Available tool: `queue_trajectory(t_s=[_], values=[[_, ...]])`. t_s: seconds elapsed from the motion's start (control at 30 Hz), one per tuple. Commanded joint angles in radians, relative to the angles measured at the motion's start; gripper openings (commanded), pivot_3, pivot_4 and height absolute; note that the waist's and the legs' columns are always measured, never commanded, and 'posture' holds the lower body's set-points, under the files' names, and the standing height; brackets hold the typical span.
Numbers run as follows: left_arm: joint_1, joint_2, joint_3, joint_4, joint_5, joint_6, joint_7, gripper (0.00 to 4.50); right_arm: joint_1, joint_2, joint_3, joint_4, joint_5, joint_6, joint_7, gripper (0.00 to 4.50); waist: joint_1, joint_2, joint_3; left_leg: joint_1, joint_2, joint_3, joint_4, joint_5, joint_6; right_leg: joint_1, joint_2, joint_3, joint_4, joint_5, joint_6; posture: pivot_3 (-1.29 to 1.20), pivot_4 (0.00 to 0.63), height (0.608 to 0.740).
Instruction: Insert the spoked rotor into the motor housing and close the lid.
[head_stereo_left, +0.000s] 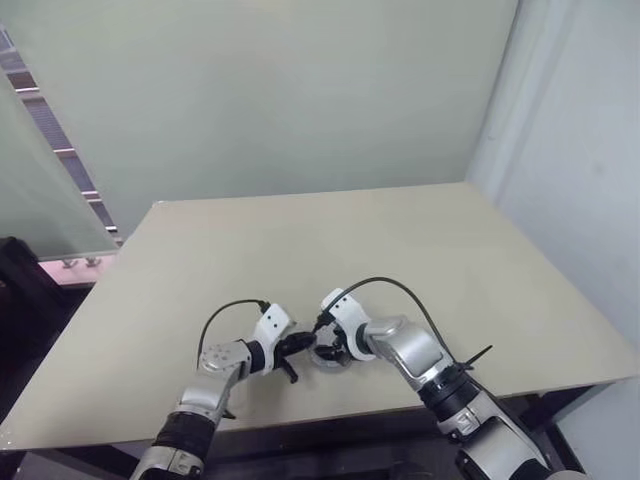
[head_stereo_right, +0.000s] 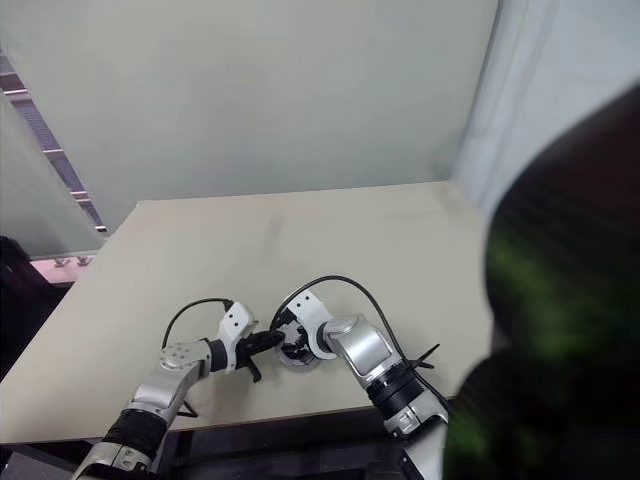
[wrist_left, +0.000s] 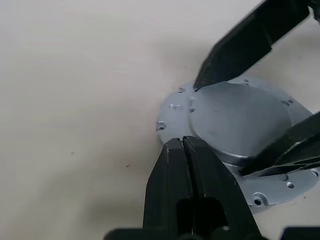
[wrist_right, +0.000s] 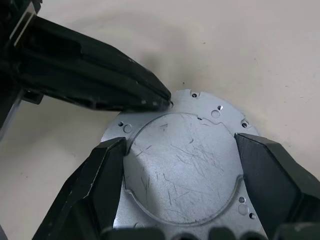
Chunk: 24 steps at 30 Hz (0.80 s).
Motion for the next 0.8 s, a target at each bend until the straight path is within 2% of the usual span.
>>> queue_trajectory(t_s=[0.03,0.3,0.8], values=[[-0.022,0.016,0.063,-0.027,-0.048,0.007,0.005,0.0,0.013,-0.006,-0.014,0.047,-0.017,0.0,-0.04,3.27,0.0,0.0,0.0,0.0,0.0,0.0,0.0,0.0,0.0,0.0,0.0,0.0,0.0,0.0,0.0,0.0,0.0,0.74],[-0.001,0.028,0.067,-0.049,-0.056,0.014,-0.006,0.0,0.027,-0.005,0.013,0.045,-0.042,-0.009,-0.074,3.27,0.0,0.0,0.0,0.0,0.0,0.0,0.0,0.001,0.0,0.0,0.0,0.0,0.0,0.0,0.0,0.0,0.0,0.74],[-0.005,-0.006,-0.021,-0.042,-0.013,0.019,-0.042,0.0,0.029,-0.011,0.047,0.062,-0.054,-0.013,-0.085,3.27,-0.001,0.0,0.0,0.001,0.0,0.0,0.0,0.001,0.0,0.0,0.0,0.0,0.0,0.0,-0.001,0.0,0.0,0.74]])
